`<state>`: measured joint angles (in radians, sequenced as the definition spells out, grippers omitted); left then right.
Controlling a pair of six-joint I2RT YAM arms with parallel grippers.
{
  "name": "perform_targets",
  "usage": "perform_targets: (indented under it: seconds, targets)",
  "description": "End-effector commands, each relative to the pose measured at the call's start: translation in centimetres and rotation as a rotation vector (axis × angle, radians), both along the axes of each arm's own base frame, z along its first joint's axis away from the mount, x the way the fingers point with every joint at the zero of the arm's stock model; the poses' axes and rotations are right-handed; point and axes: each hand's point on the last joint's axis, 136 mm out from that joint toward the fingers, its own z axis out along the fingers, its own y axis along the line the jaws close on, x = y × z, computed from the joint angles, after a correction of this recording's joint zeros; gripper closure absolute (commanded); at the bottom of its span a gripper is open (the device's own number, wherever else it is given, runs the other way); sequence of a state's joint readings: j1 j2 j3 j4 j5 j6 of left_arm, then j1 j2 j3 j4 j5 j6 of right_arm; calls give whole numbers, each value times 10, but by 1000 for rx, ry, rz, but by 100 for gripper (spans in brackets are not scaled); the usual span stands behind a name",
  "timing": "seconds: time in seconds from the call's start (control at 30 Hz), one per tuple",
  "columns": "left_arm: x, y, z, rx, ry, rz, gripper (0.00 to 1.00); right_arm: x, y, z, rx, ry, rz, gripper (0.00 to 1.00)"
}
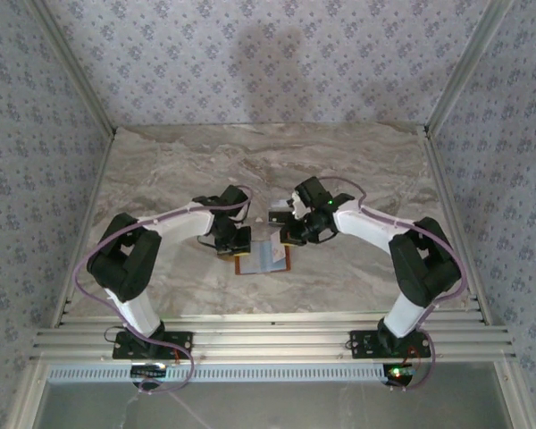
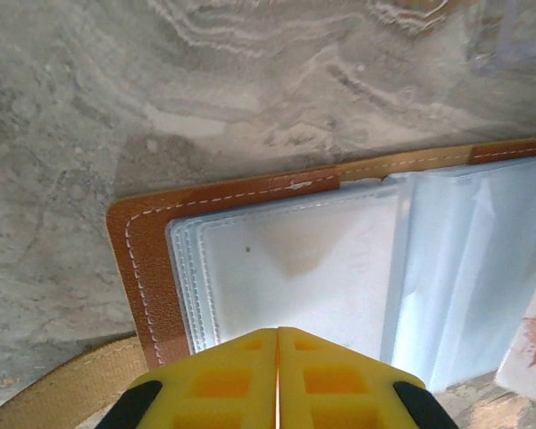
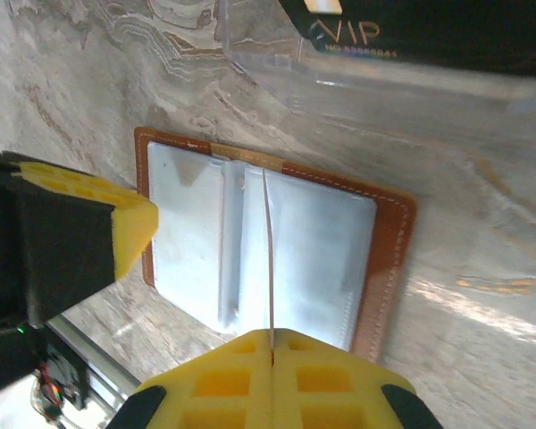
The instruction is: Take the credit cards out of the card holder
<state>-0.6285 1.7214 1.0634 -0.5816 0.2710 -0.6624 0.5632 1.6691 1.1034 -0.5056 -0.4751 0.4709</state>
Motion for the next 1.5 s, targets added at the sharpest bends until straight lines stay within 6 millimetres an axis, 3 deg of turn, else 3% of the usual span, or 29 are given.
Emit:
perform_targets:
  seconds: [0.0,0.23,0.3,0.43,0.6,0.8,0.97,1.27,1.47]
  targets:
    - [3,2,24,-5,-59,-9,89,4,-15,32,-78,-154,183,100]
    - [1,10,30,-8,-103,10,88,36,-27,62,-187,-359,455,100]
    - [0,13,31,-4,-110,13,88,40,-30,66,-235,-422,626,100]
    - [-4,18,33,-2,-119,20,86,54,-33,70,-312,-521,910,100]
    - [-7,26,35,0,-138,41,86,82,-39,66,-422,-602,1145,100]
    - [-11,39,33,7,-136,77,85,115,-28,73,-466,-670,1242,100]
    - [-13,47,34,15,-136,94,85,130,-18,65,-480,-690,1287,100]
    - [-16,56,33,21,-131,117,85,142,-13,34,-484,-663,1349,100]
    - [-19,60,30,27,-123,124,85,135,-11,9,-446,-597,1386,100]
